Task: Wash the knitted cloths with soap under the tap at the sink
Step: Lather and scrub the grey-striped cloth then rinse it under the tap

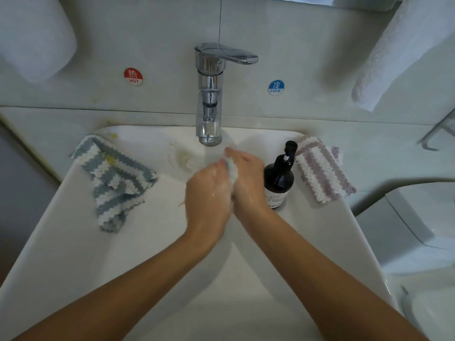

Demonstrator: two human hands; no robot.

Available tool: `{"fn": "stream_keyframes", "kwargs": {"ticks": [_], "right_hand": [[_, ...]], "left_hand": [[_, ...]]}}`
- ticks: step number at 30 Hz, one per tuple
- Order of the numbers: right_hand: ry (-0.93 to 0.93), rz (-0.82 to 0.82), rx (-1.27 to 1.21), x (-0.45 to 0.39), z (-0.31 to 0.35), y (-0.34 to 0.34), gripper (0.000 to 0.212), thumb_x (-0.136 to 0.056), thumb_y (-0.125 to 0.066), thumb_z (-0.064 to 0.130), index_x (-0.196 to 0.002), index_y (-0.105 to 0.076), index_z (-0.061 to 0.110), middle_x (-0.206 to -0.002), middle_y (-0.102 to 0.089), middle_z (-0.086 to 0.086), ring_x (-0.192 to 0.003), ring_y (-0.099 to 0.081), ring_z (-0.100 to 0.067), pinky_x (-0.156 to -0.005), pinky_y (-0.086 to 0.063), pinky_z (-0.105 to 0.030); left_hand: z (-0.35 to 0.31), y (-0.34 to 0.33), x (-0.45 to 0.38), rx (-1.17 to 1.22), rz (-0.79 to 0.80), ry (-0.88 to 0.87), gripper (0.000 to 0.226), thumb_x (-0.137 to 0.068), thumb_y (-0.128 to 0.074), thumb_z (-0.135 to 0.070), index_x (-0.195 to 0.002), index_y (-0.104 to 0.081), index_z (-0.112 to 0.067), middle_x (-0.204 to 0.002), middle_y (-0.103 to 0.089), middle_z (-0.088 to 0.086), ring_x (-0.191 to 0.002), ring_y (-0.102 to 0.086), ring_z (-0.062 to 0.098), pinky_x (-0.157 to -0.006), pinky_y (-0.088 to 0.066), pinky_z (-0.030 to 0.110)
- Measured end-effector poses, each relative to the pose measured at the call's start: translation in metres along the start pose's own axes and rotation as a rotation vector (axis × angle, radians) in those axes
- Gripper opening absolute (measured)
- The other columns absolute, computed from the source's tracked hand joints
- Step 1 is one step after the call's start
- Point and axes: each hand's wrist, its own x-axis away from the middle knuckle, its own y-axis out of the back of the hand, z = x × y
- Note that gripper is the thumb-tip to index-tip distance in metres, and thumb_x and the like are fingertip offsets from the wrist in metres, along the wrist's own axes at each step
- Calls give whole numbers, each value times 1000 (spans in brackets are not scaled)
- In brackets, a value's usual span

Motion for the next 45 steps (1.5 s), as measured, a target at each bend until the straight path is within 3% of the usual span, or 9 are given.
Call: {"fn": "stream_keyframes", "kwargs": {"ticks": [5,16,20,24,29,34,38,42,45], "right_hand": [[149,56,99,22,-18,2,41,-95,-53,14,-57,-41,7,-55,-35,-7,-56,-35,-17,-54,-29,-34],[229,82,189,24,-19,3,39,-99,-48,13,-61,-41,15,-53,-39,5,-53,-37,-10,-51,-31,-28],[211,35,177,4,-9,1,37,-97,-53,17,-60,-45,13,-59,-40,-8,-59,-38,-18,-56,-31,-34],[219,81,165,26,-14,0,45,-93,-49,8,-52,-38,22,-51,-36,5,-55,-34,-13,-54,-27,-32],[124,26,32,0,0,-1,43,-95,-55,9,-54,-42,17,-54,-35,-2,-55,-35,-17,-52,-28,-31],[179,25,137,24,-9,3,40,-92,-47,4,-55,-37,18,-52,-35,4,-51,-31,-8,-49,-26,-26],[182,40,85,0,1,4,39,-88,-54,-3,-57,-39,13,-53,-31,-1,-50,-29,-12,-48,-25,-26],[233,55,172,23,-10,1,45,-89,-50,12,-48,-38,24,-47,-33,14,-52,-30,-9,-53,-26,-30],[234,50,161,12,-4,4,42,-93,-54,6,-54,-41,16,-49,-34,5,-50,-31,-10,-47,-26,-25]], "left_hand": [[4,2,-22,103,-25,86,47,-104,-42,-23,-57,-44,-19,-52,-48,-3,-46,-47,7,-53,-37,28],[-6,7,-18,114,-102,36,46,-102,-44,-27,-58,-47,-14,-56,-53,6,-53,-53,22,-54,-42,37],[-10,6,10,139,-61,-6,41,-102,-45,-27,-68,-60,-9,-62,-62,2,-57,-60,10,-52,-47,25],[0,8,-24,157,-90,97,47,-102,-46,-28,-56,-46,-18,-55,-51,2,-55,-50,19,-57,-41,34],[-4,1,3,129,-73,12,42,-102,-44,-26,-70,-60,-4,-66,-62,11,-63,-61,26,-58,-47,39],[-3,1,-17,165,-99,121,45,-103,-44,-27,-59,-49,-15,-57,-53,2,-57,-54,20,-56,-42,31],[-6,-6,8,156,-59,56,39,-101,-42,-24,-74,-61,-4,-69,-63,10,-68,-63,26,-62,-48,37],[-2,2,-18,229,-85,177,40,-103,-44,-27,-68,-58,-13,-68,-62,8,-65,-60,25,-63,-49,40],[-7,3,-2,153,-63,61,40,-103,-43,-23,-66,-58,-15,-64,-61,5,-63,-62,24,-61,-50,40]]}}
